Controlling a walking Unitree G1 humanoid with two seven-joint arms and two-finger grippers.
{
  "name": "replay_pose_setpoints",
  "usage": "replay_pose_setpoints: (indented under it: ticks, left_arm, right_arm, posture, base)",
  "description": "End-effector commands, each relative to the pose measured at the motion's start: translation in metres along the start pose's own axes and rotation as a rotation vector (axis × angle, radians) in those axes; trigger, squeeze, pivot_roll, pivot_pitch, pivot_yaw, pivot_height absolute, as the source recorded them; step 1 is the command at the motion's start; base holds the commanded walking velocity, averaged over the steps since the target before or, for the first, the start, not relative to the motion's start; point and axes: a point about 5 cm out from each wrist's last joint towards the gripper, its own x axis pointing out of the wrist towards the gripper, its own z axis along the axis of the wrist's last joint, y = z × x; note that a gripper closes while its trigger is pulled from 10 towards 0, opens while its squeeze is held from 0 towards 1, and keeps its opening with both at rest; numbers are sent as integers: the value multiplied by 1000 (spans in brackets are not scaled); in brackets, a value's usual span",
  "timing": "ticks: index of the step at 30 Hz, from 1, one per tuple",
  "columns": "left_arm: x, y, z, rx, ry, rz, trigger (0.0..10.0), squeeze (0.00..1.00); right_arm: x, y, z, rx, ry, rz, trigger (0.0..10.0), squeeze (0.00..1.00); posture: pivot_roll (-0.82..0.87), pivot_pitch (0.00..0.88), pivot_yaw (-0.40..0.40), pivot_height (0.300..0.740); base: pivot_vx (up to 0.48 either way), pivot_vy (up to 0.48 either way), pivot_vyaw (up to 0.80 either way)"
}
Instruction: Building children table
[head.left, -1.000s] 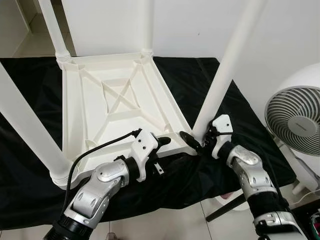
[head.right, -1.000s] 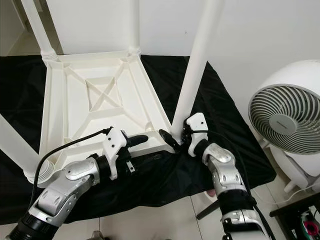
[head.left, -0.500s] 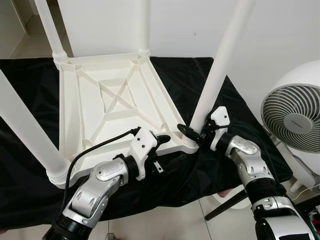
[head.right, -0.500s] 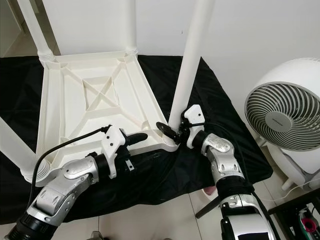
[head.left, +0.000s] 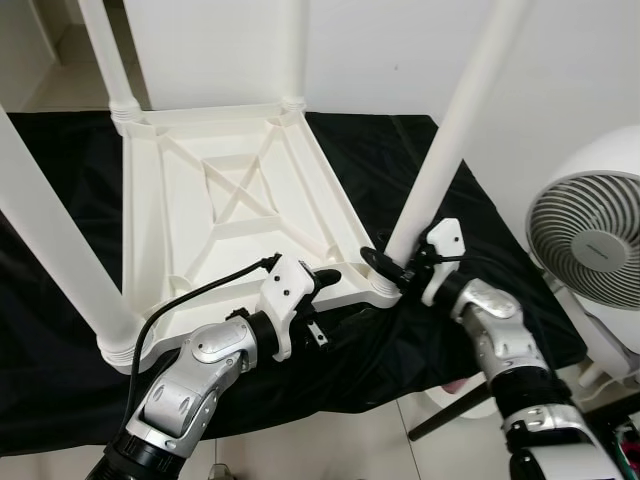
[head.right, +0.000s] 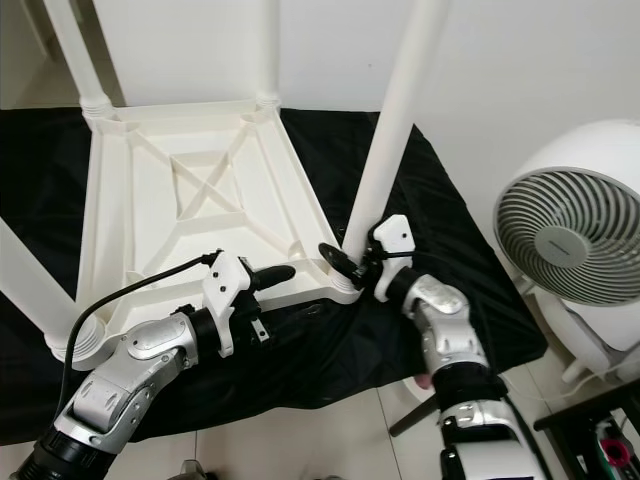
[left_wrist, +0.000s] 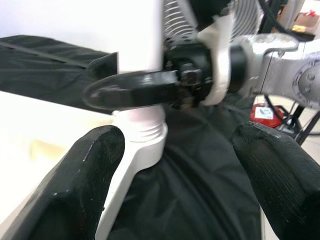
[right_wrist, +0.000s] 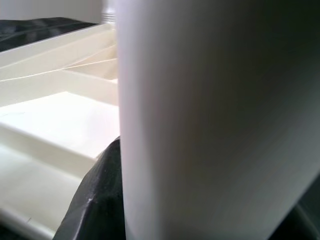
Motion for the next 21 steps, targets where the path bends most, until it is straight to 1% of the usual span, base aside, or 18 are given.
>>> replay_pose_setpoints:
  ticks: [1,4,6,8,10,12,14,15,17,19,21]
  left_arm:
    - [-1,-3,-2,-1,12,-6,10000,0]
    - [-1,-4,-2,-2,12,-8,10000,0]
    - [0,-5,-3,-5,12,-12,10000,0]
    - [0,-5,-3,-5,12,-12,10000,0]
    - [0,-6,-4,-11,10,-12,10000,0]
    - [0,-6,-4,-11,10,-12,10000,0]
    - [1,-8,-4,-16,7,-13,10000,0]
    - [1,-8,-4,-16,7,-13,10000,0]
    - [1,-9,-4,-19,6,-12,10000,0]
    - [2,-9,-5,-21,6,-9,10000,0]
    - [2,-10,-5,-22,5,-9,10000,0]
  right_arm:
    - [-7,-9,-14,40,84,-147,0,0]
    - [-4,-5,-12,58,74,-176,0,0]
    - [2,4,-6,110,48,-269,0,0]
    - [2,4,-6,110,48,-269,0,0]
    - [12,18,2,136,23,-400,0,0]
    - [12,18,2,136,23,-400,0,0]
    - [20,25,8,156,16,-545,0,0]
    - [20,25,8,156,16,-545,0,0]
    - [26,28,10,186,15,-612,0,0]
    - [30,31,15,197,-3,-609,0,0]
    - [30,32,17,197,-12,-605,0,0]
  posture:
    - [61,99,-68,740]
    - [56,101,-67,740]
    - [51,105,-71,740]
    - [51,105,-71,740]
    - [43,111,-74,740]
    - [43,111,-74,740]
    - [39,115,-80,740]
    - [39,115,-80,740]
    - [39,116,-81,740]
    - [40,118,-81,740]
    - [40,118,-81,740]
  base:
    - [0,0,0]
    - [0,0,0]
    - [0,0,0]
    - [0,0,0]
    - [0,0,0]
    - [0,0,0]
    - [0,0,0]
    - [0,0,0]
    - [0,0,0]
    - [0,0,0]
    - [0,0,0]
